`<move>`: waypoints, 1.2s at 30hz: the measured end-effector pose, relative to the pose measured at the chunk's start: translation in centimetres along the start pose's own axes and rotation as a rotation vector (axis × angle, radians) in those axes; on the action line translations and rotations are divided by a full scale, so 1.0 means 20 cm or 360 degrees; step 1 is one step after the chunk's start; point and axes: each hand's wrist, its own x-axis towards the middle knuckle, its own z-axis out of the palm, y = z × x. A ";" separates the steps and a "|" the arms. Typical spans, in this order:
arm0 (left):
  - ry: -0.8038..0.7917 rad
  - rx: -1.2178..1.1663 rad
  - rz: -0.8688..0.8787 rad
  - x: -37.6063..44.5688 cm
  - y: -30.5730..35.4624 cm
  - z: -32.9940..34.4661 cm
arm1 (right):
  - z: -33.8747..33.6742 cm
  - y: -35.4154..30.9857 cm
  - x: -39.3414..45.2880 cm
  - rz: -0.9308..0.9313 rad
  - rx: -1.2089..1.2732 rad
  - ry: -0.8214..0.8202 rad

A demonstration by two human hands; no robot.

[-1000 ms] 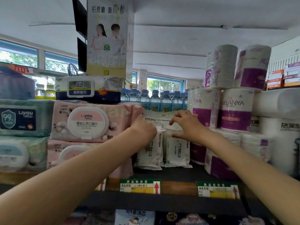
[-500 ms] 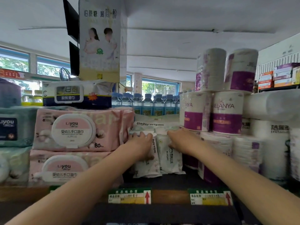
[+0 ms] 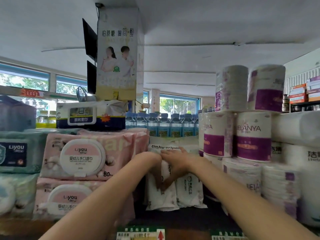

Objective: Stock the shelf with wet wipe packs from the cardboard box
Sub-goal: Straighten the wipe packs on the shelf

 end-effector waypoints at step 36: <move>0.0376 0.0277 0.0312 -0.07 0.01 0.12 | -0.06 0.14 -0.33 0.0332 -0.0184 -0.0067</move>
